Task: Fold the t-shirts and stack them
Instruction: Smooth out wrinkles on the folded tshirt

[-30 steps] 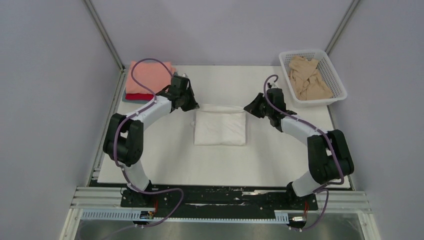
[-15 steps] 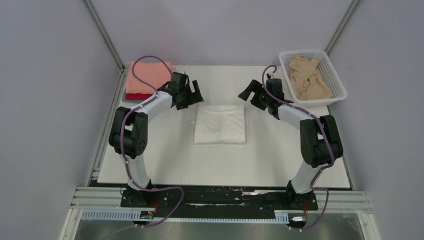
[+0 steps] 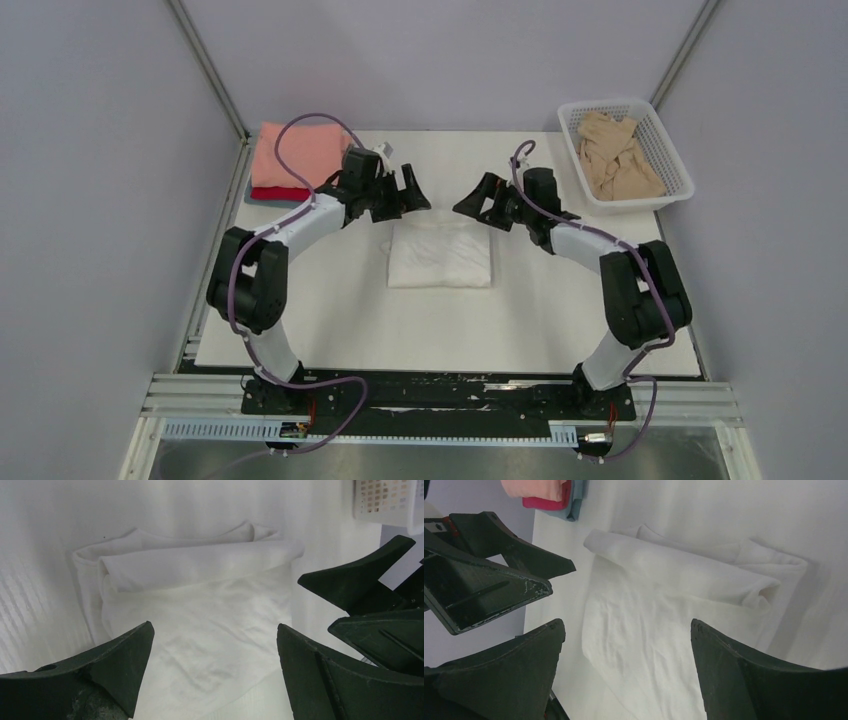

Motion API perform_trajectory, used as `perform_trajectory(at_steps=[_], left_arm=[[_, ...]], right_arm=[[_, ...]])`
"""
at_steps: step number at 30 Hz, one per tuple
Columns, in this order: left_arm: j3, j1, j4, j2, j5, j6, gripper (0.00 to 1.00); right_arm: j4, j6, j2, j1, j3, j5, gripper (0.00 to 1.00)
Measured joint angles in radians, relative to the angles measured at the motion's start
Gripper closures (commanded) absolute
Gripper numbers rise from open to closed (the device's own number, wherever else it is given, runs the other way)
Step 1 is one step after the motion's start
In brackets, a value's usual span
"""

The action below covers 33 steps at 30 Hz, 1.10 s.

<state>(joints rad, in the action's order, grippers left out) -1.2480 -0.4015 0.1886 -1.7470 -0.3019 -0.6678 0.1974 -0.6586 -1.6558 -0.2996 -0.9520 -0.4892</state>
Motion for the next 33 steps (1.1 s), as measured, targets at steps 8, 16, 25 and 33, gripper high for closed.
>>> perform_trajectory(at_steps=[8, 16, 25, 33], left_arm=[[-0.1, 0.009, -0.009, -0.183, -0.003, 0.0, 0.0], [-0.217, 0.037, -0.006, -0.338, 0.027, -0.02, 0.0], [-0.218, 0.04, 0.004, -0.335, 0.051, -0.028, 0.0], [-0.063, 0.042, 0.006, -0.07, 0.037, -0.007, 0.0]], right_arm=[[0.011, -0.01, -0.214, 0.006, -0.132, 0.002, 0.04], [0.047, -0.022, -0.369, 0.017, -0.209, 0.003, 0.04], [0.027, -0.01, -0.376, 0.021, -0.241, 0.0, 0.0], [-0.027, 0.03, -0.057, -0.003, -0.075, 0.028, 0.0]])
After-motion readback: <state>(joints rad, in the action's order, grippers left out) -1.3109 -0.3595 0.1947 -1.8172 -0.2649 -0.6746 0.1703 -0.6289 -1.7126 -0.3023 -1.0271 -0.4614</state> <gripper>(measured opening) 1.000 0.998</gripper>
